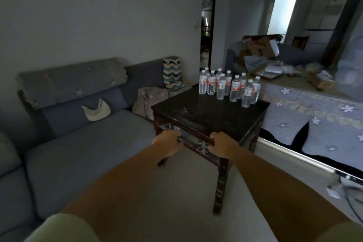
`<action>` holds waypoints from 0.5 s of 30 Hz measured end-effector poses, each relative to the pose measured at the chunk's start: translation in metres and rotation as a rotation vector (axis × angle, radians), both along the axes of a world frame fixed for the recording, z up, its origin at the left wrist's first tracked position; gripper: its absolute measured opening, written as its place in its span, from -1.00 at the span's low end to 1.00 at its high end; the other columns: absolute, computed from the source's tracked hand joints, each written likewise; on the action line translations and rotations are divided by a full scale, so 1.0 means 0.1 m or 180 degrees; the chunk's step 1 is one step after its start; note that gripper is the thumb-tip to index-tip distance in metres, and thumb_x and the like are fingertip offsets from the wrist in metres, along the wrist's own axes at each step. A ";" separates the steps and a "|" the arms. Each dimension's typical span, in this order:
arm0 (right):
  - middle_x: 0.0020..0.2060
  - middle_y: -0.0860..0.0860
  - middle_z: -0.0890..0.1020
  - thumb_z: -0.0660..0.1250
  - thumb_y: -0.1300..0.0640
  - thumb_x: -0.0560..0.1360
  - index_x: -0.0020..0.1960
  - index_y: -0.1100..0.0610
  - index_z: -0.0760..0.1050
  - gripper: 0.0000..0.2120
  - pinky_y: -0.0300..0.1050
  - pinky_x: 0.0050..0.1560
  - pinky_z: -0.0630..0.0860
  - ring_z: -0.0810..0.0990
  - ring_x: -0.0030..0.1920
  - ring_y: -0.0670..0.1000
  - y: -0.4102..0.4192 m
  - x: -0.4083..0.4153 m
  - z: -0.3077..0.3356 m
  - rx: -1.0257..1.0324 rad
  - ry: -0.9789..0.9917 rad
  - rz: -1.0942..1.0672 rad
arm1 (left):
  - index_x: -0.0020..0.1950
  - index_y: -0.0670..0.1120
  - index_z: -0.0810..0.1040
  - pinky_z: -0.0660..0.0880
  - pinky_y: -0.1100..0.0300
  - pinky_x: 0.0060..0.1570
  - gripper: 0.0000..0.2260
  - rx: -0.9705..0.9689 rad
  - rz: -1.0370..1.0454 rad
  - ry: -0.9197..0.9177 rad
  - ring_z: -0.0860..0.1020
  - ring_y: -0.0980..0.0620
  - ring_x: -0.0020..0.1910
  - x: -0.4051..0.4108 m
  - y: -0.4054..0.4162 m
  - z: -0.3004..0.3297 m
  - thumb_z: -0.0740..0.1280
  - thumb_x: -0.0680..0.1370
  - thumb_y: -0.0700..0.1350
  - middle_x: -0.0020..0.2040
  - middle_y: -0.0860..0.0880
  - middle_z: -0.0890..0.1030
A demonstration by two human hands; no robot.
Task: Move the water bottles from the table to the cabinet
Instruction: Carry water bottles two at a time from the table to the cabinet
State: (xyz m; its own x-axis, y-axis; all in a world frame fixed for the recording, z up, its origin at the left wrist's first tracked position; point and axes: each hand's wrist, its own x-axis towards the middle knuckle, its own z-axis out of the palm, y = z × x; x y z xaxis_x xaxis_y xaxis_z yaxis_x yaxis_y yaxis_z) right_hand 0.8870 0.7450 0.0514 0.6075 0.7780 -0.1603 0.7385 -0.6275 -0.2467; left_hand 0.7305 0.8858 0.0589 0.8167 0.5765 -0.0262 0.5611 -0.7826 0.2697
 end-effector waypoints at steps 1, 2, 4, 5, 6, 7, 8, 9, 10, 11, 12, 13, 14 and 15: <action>0.27 0.17 0.45 0.28 -0.01 0.57 0.36 0.14 0.36 -0.58 0.05 0.28 0.44 0.47 0.27 0.17 0.13 0.12 -0.02 0.0004 0.0010 0.0004 | 0.24 -0.05 0.46 0.50 0.07 0.06 -0.73 0.0013 -0.0021 0.0026 0.53 -0.10 0.13 0.13 0.15 -0.03 0.24 0.58 0.00 0.19 -0.09 0.52; 0.29 0.16 0.44 0.28 -0.02 0.57 0.39 0.12 0.34 -0.56 0.05 0.29 0.44 0.46 0.29 0.17 0.27 0.25 -0.04 -0.0008 0.0012 0.0009 | 0.24 -0.06 0.45 0.49 0.07 0.04 -0.73 0.0040 -0.0038 0.0069 0.52 -0.10 0.13 0.27 0.31 -0.05 0.24 0.58 0.00 0.19 -0.10 0.52; 0.33 0.15 0.41 0.28 -0.03 0.58 0.43 0.09 0.30 -0.53 0.05 0.32 0.42 0.43 0.33 0.16 0.54 0.55 -0.07 -0.0035 0.0049 -0.0018 | 0.24 -0.09 0.44 0.46 0.09 0.02 -0.72 0.0053 -0.0020 0.0144 0.51 -0.10 0.13 0.55 0.63 -0.09 0.25 0.58 0.00 0.17 -0.11 0.51; 0.34 0.15 0.40 0.27 -0.03 0.58 0.44 0.09 0.29 -0.52 0.05 0.32 0.41 0.42 0.34 0.16 0.67 0.70 -0.08 -0.0026 0.0070 -0.0026 | 0.23 -0.09 0.44 0.44 0.11 0.02 -0.72 0.0022 -0.0014 0.0162 0.51 -0.09 0.13 0.70 0.79 -0.11 0.25 0.57 0.00 0.17 -0.11 0.51; 0.35 0.15 0.40 0.27 -0.03 0.58 0.44 0.09 0.29 -0.51 0.05 0.32 0.40 0.41 0.35 0.17 0.78 0.84 -0.07 -0.0033 0.0093 -0.0038 | 0.23 -0.08 0.44 0.43 0.11 0.03 -0.73 -0.0021 -0.0003 0.0181 0.50 -0.09 0.14 0.82 0.92 -0.11 0.25 0.57 0.00 0.18 -0.11 0.51; 0.36 0.16 0.39 0.27 -0.03 0.58 0.45 0.10 0.28 -0.51 0.04 0.32 0.40 0.41 0.35 0.16 0.91 1.01 -0.07 -0.0057 0.0112 -0.0047 | 0.23 -0.07 0.43 0.43 0.10 0.06 -0.73 -0.0052 0.0004 0.0186 0.49 -0.10 0.17 0.99 1.08 -0.11 0.25 0.57 0.00 0.18 -0.10 0.51; 0.36 0.15 0.38 0.26 -0.03 0.59 0.46 0.10 0.27 -0.51 0.04 0.32 0.40 0.41 0.35 0.16 1.03 1.18 -0.06 -0.0089 0.0132 -0.0056 | 0.23 -0.06 0.43 0.44 0.07 0.09 -0.72 -0.0081 0.0013 0.0174 0.49 -0.11 0.18 1.14 1.22 -0.11 0.26 0.56 0.01 0.18 -0.10 0.51; 0.37 0.15 0.38 0.26 -0.02 0.59 0.47 0.10 0.26 -0.50 0.04 0.32 0.40 0.40 0.36 0.16 1.14 1.31 -0.04 -0.0115 0.0150 -0.0076 | 0.23 -0.06 0.43 0.45 0.06 0.10 -0.71 -0.0108 0.0025 0.0130 0.49 -0.12 0.19 1.26 1.34 -0.10 0.26 0.56 0.02 0.18 -0.11 0.51; 0.38 0.15 0.37 0.26 -0.02 0.59 0.47 0.10 0.25 -0.50 0.05 0.32 0.41 0.40 0.36 0.15 1.26 1.47 -0.02 -0.0129 0.0154 -0.0111 | 0.25 -0.07 0.42 0.45 0.05 0.10 -0.69 -0.0135 0.0040 0.0080 0.49 -0.12 0.19 1.41 1.47 -0.11 0.26 0.56 0.02 0.18 -0.12 0.51; 0.39 0.15 0.37 0.26 -0.01 0.60 0.48 0.11 0.25 -0.49 0.05 0.32 0.41 0.40 0.36 0.15 1.37 1.61 -0.01 -0.0134 0.0162 -0.0150 | 0.28 -0.07 0.41 0.44 0.06 0.09 -0.67 -0.0162 0.0040 0.0050 0.49 -0.12 0.19 1.54 1.58 -0.11 0.26 0.57 0.03 0.18 -0.12 0.51; 0.39 0.15 0.36 0.26 -0.01 0.60 0.48 0.11 0.24 -0.49 0.04 0.32 0.41 0.40 0.37 0.15 1.47 1.74 -0.01 -0.0153 0.0182 -0.0177 | 0.30 -0.08 0.40 0.44 0.06 0.08 -0.65 -0.0184 0.0020 0.0065 0.49 -0.12 0.18 1.67 1.69 -0.13 0.26 0.57 0.04 0.19 -0.13 0.51; 0.39 0.16 0.36 0.25 0.00 0.60 0.48 0.12 0.24 -0.49 0.04 0.32 0.41 0.39 0.37 0.15 1.56 1.84 -0.03 -0.0183 0.0203 -0.0171 | 0.32 -0.08 0.39 0.44 0.07 0.08 -0.64 -0.0206 -0.0013 0.0098 0.49 -0.11 0.17 1.78 1.78 -0.16 0.26 0.58 0.04 0.19 -0.13 0.51; 0.40 0.16 0.35 0.24 0.00 0.61 0.49 0.12 0.23 -0.49 0.03 0.33 0.41 0.39 0.37 0.16 1.63 1.91 -0.04 -0.0214 0.0227 -0.0163 | 0.33 -0.08 0.38 0.45 0.07 0.08 -0.63 -0.0234 -0.0037 0.0135 0.49 -0.11 0.17 1.87 1.85 -0.19 0.26 0.58 0.04 0.21 -0.13 0.50; 0.40 0.16 0.35 0.24 0.00 0.61 0.49 0.12 0.22 -0.49 0.03 0.33 0.41 0.39 0.37 0.15 1.71 2.02 -0.08 -0.0228 0.0231 -0.0163 | 0.35 -0.09 0.37 0.45 0.06 0.09 -0.62 -0.0262 -0.0060 0.0163 0.49 -0.11 0.17 1.99 1.94 -0.23 0.25 0.59 0.04 0.22 -0.14 0.49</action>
State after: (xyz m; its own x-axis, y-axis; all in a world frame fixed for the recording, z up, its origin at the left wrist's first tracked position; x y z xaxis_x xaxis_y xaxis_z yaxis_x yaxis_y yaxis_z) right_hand 1.0889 0.9160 0.0438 0.6310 0.7312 -0.2593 0.6868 -0.6819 -0.2515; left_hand 0.9294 1.0802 0.0355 0.8237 0.5553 -0.1149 0.5613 -0.7694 0.3049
